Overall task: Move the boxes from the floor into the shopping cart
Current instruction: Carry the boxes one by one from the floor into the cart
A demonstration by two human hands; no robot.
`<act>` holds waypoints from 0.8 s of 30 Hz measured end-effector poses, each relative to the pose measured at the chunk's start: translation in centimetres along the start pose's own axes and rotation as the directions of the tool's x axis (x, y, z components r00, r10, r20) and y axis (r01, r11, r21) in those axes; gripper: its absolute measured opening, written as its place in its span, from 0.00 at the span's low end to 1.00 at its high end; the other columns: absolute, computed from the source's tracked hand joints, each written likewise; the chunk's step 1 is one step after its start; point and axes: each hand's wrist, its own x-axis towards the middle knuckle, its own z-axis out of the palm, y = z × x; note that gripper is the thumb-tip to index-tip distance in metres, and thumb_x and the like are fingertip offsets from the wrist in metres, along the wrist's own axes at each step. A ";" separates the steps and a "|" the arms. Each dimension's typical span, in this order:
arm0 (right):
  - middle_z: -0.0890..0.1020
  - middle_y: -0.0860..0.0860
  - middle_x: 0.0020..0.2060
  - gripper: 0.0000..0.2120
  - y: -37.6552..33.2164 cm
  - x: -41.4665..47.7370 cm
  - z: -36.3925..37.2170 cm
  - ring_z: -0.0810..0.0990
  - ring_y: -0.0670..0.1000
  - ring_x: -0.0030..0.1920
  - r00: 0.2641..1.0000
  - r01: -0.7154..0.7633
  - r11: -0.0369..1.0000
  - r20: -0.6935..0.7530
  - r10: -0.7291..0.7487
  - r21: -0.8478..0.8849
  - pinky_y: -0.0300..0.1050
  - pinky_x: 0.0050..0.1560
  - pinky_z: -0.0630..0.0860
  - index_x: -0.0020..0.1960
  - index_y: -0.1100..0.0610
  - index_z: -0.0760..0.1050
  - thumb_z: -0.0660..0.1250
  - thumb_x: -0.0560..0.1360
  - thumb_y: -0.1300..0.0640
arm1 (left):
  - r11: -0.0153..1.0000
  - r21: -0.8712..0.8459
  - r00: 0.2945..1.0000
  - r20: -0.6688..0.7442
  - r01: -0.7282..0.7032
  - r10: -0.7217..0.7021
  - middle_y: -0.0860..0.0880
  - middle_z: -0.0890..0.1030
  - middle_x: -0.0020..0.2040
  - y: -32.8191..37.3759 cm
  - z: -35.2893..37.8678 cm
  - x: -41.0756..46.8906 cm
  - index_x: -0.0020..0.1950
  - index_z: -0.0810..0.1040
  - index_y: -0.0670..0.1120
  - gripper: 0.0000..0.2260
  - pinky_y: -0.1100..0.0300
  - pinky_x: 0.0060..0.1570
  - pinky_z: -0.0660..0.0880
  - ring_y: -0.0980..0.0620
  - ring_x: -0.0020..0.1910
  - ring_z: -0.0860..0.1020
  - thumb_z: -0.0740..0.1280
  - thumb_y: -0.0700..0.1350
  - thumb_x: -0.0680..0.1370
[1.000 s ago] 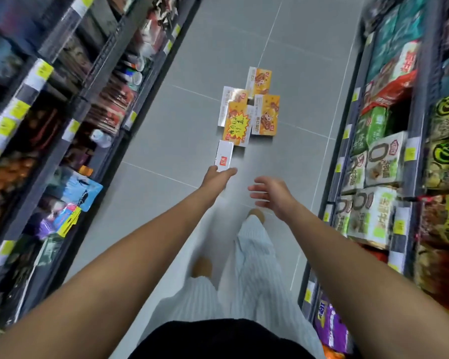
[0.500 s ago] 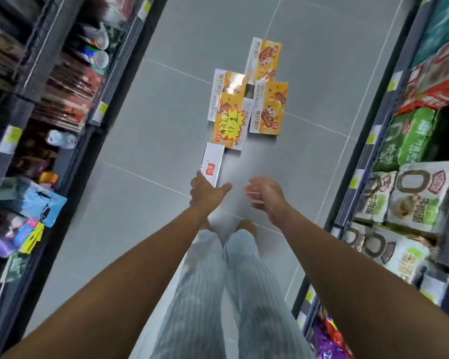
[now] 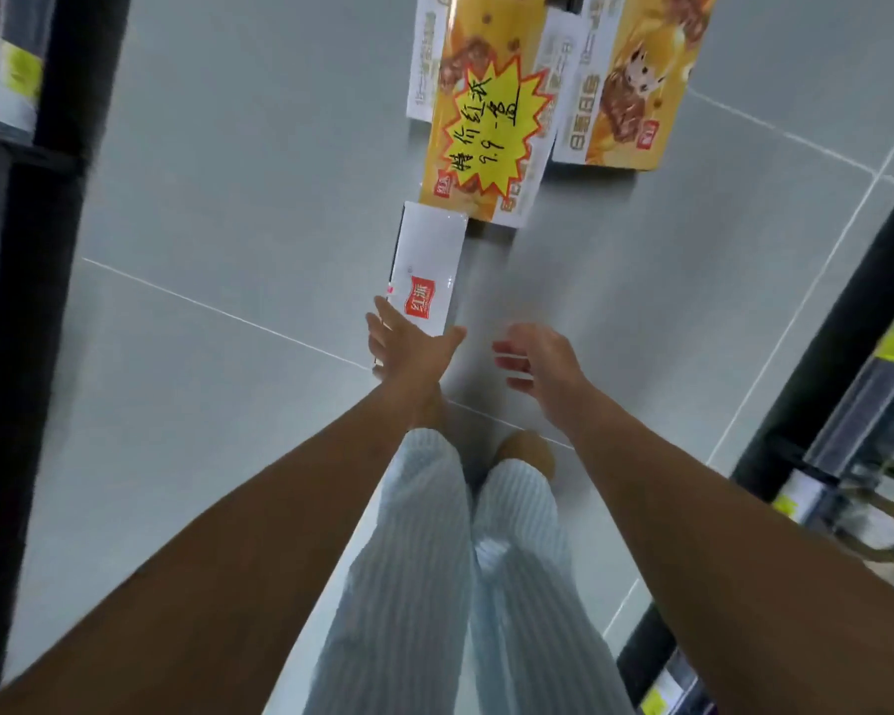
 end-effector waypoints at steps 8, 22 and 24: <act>0.80 0.53 0.50 0.04 4.1 8.2 1.6 0.79 0.56 0.54 0.995 -0.095 0.995 -0.001 0.095 0.034 0.50 0.56 0.75 0.46 0.51 0.73 0.62 0.80 0.55 | 0.989 0.140 0.997 -0.067 0.044 -0.035 0.44 0.59 0.75 -2.4 4.4 7.9 0.78 0.46 0.47 0.47 0.40 0.72 0.57 0.40 0.74 0.60 0.72 0.60 0.70; 0.79 0.54 0.50 0.06 1.7 7.1 2.5 0.78 0.53 0.49 0.997 -0.072 0.997 0.016 0.073 -0.011 0.44 0.45 0.74 0.55 0.57 0.72 0.61 0.80 0.56 | 1.000 0.008 0.985 0.170 -0.020 0.018 0.47 0.74 0.61 -2.4 0.8 7.2 0.69 0.61 0.49 0.43 0.44 0.60 0.75 0.46 0.59 0.76 0.72 0.65 0.61; 0.79 0.55 0.52 0.12 1.1 5.5 2.9 0.79 0.50 0.47 0.998 -0.058 0.998 -0.008 0.058 -0.027 0.42 0.41 0.75 0.60 0.59 0.70 0.64 0.78 0.56 | 0.994 -0.105 0.950 0.306 -0.026 0.057 0.48 0.76 0.55 -2.6 -1.0 5.6 0.64 0.65 0.50 0.35 0.48 0.54 0.79 0.49 0.52 0.79 0.75 0.61 0.63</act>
